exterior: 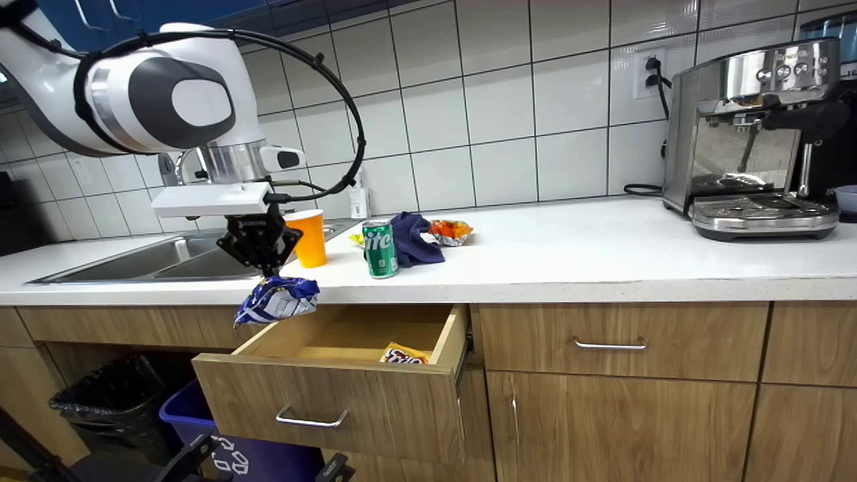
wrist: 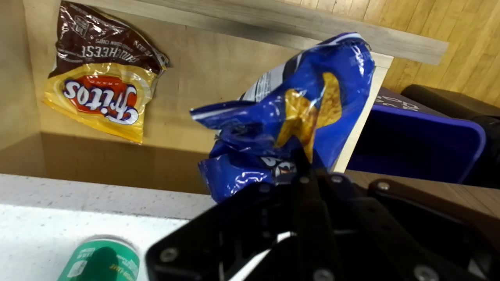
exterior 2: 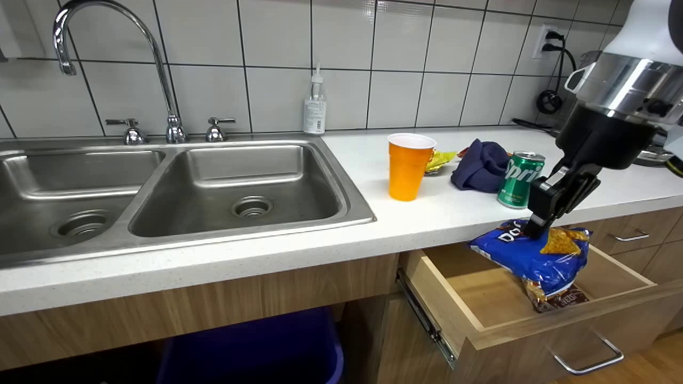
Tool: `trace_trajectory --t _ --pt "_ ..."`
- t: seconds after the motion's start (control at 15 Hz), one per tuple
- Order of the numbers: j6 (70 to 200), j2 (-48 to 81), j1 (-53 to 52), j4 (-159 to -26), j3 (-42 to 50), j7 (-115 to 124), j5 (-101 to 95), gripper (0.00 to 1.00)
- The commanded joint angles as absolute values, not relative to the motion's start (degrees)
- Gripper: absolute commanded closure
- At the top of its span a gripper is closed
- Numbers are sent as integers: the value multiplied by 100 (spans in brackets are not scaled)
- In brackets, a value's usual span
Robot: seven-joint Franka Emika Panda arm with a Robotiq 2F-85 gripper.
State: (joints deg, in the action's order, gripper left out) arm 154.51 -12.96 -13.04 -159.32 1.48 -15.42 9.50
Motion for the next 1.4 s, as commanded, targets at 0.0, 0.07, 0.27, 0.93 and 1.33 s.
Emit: trace_trajectory --t 0.0,0.07,0.27,0.93,1.33 --pt "15542 -1070 -1117 -15928 84 -1649 814 100" --pt "15559 -1004 -1090 -15928 76 -1639 788 100" --pt "15689 -787 -1009 -15928 60 -1622 729 100" --pt "16707 -26 -933 -15929 -52 -1769 845 100" --pt "17481 311 -797 -15929 -310 -1836 950 100"
